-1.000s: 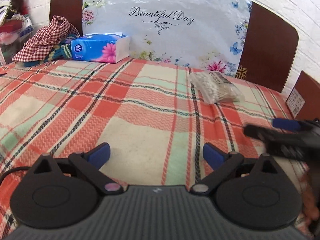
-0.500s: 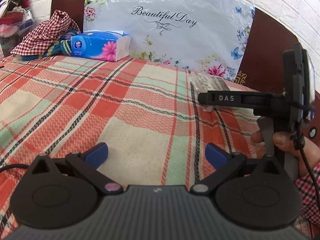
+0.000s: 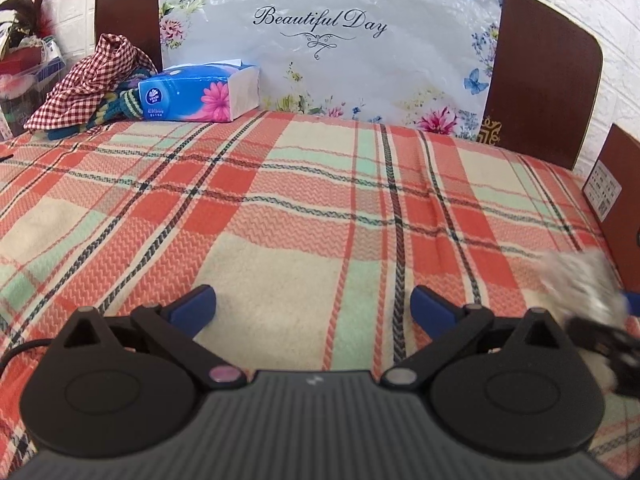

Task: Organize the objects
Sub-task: 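Grasp the clear cotton swab bag with the right gripper, then pass the swab bag to the left gripper, then drop it into the box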

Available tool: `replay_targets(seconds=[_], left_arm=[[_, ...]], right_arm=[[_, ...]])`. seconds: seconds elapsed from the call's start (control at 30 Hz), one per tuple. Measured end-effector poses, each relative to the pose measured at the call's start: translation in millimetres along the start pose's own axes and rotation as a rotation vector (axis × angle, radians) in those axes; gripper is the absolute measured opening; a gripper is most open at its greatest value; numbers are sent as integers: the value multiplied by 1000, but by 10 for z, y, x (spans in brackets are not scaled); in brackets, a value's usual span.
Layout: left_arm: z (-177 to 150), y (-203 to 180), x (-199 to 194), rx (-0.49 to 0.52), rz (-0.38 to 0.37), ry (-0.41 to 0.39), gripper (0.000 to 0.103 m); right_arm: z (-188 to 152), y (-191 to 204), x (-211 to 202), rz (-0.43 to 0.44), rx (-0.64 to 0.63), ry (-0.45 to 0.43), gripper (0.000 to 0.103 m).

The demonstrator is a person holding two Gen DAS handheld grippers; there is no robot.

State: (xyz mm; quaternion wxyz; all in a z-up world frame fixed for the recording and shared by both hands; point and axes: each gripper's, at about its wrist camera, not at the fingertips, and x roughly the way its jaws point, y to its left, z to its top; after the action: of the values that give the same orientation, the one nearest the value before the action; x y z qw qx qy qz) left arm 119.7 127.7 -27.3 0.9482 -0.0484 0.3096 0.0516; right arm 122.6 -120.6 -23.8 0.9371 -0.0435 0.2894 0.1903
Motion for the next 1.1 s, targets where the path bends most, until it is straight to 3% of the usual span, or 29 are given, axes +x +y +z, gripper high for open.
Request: replay_targets(seconds=[0.17, 0.23, 0.33, 0.43, 0.6, 0.7, 0.83, 0.87, 0.93, 0.97, 1.03, 1.1], left_arm=[[-18, -135, -45, 49, 44, 20, 103], [-30, -258, -90, 62, 24, 43, 103], [-77, -603, -239, 103, -95, 68, 103], [-91, -1030, -432, 123, -284, 113, 96], [-44, -1667, -637, 125, -542, 215, 95], [-62, -2027, -653, 155, -636, 293, 95], [-170, -2394, -640, 203, -656, 353, 94], [-197, -2460, -626, 207, -660, 365, 91], [-264, -2575, -566, 224, -668, 406, 71], [-302, -2614, -555, 246, -654, 394, 71], [-348, -2675, -607, 301, -664, 344, 52], [-313, -2659, -629, 271, -704, 370, 43]], right_arm=[[-440, -389, -640, -121, 80, 17, 69], [-595, -588, -876, -176, 147, 16, 69], [-789, -776, -1161, -252, 208, 4, 75], [-908, -906, -1325, -243, 280, -29, 76], [-913, -793, -1259, -248, 216, -14, 86], [-917, -784, -1238, -245, 198, -8, 88], [-914, -801, -1261, -254, 209, -6, 87], [-923, -796, -1279, -274, 210, -8, 89], [-948, -833, -1298, -294, 232, -4, 88], [-952, -864, -1303, -283, 247, -7, 87], [-950, -879, -1288, -274, 252, -6, 76], [-965, -857, -1315, -275, 236, -17, 70]])
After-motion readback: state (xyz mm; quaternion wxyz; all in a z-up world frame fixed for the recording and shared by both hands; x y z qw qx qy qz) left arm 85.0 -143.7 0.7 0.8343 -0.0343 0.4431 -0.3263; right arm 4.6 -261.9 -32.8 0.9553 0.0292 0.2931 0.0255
